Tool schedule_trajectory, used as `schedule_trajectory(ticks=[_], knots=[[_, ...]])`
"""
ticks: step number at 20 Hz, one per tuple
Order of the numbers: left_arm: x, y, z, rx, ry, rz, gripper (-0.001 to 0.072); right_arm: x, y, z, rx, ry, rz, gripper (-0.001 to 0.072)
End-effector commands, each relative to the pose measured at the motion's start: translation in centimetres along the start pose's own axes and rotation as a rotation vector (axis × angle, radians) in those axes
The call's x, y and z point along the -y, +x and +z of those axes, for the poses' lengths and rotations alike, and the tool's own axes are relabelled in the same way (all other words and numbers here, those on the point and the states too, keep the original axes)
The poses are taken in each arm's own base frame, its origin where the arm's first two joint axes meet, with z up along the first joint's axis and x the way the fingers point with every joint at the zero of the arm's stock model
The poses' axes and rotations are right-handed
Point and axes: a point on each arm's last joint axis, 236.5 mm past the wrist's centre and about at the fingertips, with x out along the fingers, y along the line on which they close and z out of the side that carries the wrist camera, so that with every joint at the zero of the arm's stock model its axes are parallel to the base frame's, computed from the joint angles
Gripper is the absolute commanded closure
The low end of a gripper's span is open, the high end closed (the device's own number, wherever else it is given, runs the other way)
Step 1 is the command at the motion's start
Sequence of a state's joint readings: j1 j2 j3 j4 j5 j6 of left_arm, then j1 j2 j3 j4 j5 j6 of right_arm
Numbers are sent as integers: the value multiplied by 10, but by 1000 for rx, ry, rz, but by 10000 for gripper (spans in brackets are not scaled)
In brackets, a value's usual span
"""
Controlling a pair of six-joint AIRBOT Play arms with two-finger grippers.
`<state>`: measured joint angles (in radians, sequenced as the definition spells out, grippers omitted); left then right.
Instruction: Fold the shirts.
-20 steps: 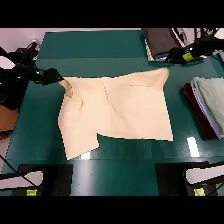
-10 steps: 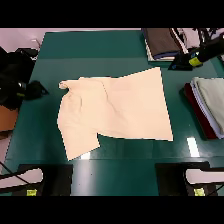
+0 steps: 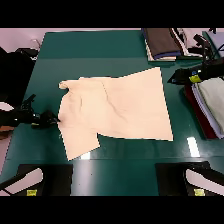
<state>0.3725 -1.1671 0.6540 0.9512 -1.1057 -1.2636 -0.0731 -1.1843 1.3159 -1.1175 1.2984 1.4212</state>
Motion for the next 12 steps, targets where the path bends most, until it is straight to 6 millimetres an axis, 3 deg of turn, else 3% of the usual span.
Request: schedule_trajectory(ticks=[1, 2, 5, 8, 11, 12], knots=[[13, 13, -7, 9, 21, -45, 219, -4, 2, -6, 19, 13, 19, 406], [20, 18, -11, -7, 49, -44, 229, -4, 3, -7, 15, 11, 20, 406], [33, 21, -18, -32, 99, -50, 663, 2, 0, -18, -32, 20, 18, 406], [49, -1, -5, 11, 166, -53, 682, 36, -3, -47, -95, 114, -14, 406], [68, -28, 6, 98, 229, -63, 682, 92, 3, -121, -232, 286, -100, 402], [70, -32, 7, 113, 239, -64, 682, 108, 6, -152, -286, 354, -124, 293]])
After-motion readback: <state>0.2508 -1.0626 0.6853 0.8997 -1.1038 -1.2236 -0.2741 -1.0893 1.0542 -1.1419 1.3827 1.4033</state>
